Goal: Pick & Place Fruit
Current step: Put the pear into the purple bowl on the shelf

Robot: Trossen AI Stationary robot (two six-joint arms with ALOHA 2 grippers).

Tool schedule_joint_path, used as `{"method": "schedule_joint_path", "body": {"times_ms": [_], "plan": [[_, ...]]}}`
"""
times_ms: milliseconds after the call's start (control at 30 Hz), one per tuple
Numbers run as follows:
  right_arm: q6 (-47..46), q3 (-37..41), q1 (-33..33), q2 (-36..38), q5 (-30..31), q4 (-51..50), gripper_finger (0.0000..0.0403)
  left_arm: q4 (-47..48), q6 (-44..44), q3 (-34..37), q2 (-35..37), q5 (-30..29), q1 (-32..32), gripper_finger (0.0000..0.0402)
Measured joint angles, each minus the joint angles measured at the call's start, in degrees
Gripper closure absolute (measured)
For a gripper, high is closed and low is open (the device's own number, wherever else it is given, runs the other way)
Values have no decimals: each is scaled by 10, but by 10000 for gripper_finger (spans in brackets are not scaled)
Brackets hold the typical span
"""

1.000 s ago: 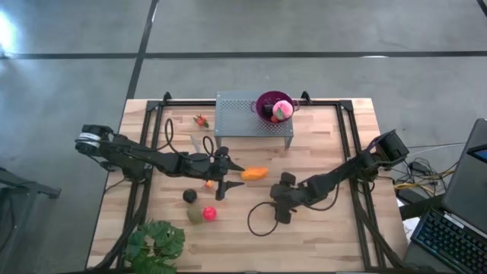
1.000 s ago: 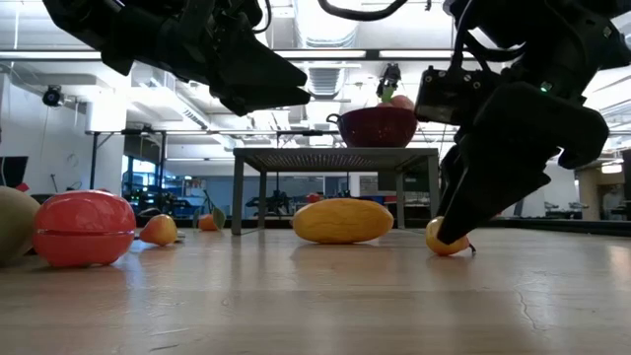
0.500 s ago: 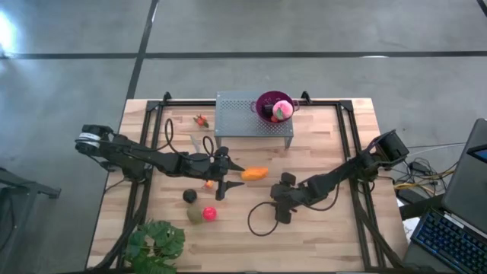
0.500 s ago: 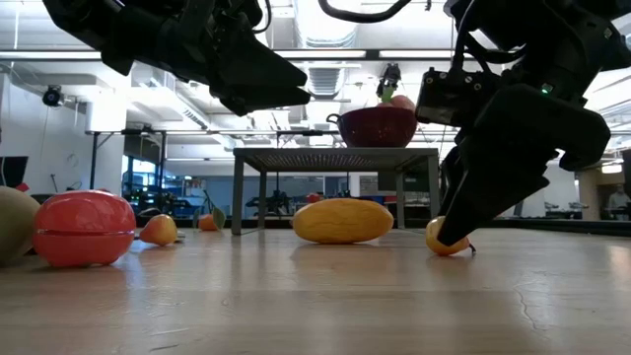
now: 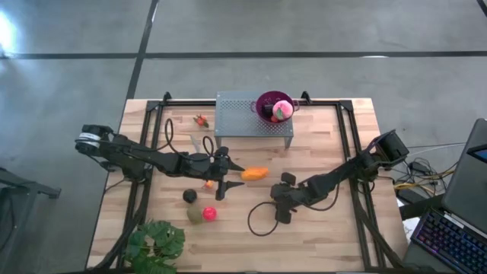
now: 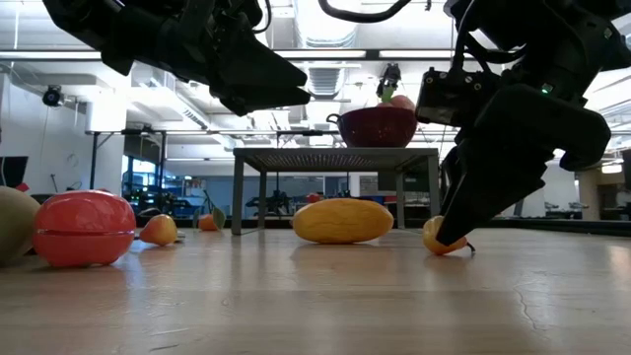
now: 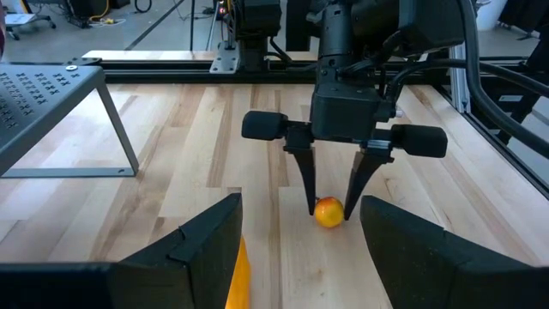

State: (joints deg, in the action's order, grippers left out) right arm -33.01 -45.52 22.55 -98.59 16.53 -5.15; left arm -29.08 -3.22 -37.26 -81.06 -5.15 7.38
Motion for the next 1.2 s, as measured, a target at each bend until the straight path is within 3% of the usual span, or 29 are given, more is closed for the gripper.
{"method": "schedule_joint_path", "body": {"times_ms": [233,867,1200], "plan": [[1,0,0,0,0,0,268,0,0,0,0,0,0,158],[11,-14,0,7,-3,-7,267,0,0,0,0,0,0,158],[52,-96,-2,39,-6,-142,270,1,0,0,0,0,0,158]]}}
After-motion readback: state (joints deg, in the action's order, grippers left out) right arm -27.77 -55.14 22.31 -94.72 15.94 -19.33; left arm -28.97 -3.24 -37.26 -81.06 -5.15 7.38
